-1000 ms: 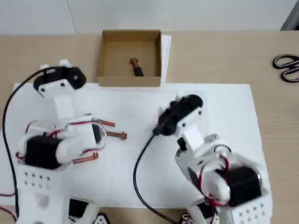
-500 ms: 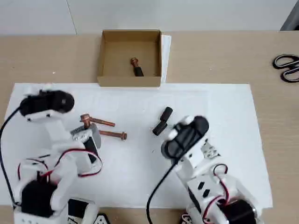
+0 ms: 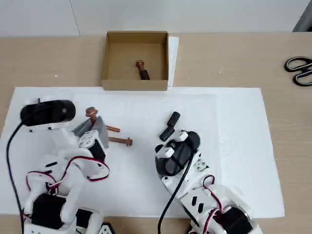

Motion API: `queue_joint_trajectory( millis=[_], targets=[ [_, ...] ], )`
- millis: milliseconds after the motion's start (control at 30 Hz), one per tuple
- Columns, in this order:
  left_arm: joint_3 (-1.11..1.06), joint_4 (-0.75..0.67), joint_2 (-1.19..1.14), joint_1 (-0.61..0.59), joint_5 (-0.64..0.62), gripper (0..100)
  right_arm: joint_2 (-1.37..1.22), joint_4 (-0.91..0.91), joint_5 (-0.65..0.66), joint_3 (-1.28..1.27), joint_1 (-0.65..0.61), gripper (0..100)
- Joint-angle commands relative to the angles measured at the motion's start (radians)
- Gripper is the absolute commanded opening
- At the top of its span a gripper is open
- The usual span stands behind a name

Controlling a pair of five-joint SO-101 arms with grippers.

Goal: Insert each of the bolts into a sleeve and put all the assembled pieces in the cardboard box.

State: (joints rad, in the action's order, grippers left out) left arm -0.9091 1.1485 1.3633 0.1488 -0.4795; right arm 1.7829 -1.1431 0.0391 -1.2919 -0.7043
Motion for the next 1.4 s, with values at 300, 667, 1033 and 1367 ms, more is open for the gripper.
queue_joint_trajectory(
  millis=[300,667,1033,1367],
  targets=[
    [-0.005,-0.196,0.014,0.201,-0.009,1,0.007,0.091,-0.015,-0.041,-0.105,0.4],
    [-0.005,-0.193,0.014,0.302,-0.046,1,0.005,0.142,-0.014,-0.055,-0.134,0.4],
    [-0.005,-0.192,0.014,0.325,-0.120,1,0.012,0.142,-0.015,-0.057,-0.130,0.4],
    [-0.048,-0.130,0.021,0.293,-0.181,1,0.012,0.142,-0.015,-0.052,-0.130,0.4]
  ],
)
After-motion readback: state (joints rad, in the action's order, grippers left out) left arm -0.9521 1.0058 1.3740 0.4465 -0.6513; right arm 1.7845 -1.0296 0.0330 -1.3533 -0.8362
